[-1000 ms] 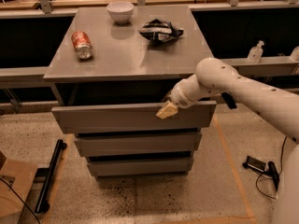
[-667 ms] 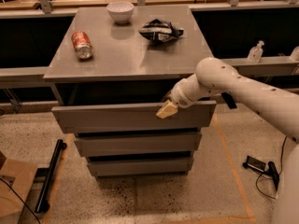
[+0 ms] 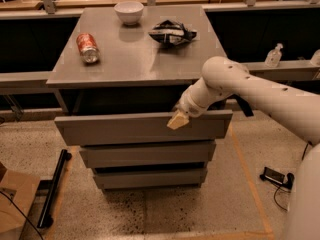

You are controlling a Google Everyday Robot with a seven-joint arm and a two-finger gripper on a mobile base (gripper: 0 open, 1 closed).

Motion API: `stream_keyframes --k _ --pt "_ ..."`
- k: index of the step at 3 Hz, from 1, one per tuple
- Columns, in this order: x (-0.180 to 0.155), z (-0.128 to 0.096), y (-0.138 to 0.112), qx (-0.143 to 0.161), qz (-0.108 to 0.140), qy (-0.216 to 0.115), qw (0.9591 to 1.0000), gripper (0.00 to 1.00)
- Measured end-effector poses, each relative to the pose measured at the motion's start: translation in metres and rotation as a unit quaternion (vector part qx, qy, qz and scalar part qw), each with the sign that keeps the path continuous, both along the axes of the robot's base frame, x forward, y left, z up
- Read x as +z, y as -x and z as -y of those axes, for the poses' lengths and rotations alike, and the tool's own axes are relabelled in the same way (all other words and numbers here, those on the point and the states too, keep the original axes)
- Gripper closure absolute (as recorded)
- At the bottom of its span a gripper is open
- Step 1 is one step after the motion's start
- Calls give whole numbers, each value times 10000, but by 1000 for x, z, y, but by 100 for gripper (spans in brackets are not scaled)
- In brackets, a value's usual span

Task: Open top drawer

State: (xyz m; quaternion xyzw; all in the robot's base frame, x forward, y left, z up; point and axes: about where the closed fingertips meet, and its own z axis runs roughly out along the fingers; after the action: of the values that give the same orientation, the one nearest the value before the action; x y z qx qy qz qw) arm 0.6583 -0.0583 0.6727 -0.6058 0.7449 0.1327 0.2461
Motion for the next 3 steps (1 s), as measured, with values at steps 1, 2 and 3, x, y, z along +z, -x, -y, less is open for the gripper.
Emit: stream_keyframes --k 1,2,3 --pt "2 7 46 -166 -337 251 9990 62" --pt "2 7 46 -167 -337 252 9990 38" --pt "9 13 80 -387 -494 294 9976 15"
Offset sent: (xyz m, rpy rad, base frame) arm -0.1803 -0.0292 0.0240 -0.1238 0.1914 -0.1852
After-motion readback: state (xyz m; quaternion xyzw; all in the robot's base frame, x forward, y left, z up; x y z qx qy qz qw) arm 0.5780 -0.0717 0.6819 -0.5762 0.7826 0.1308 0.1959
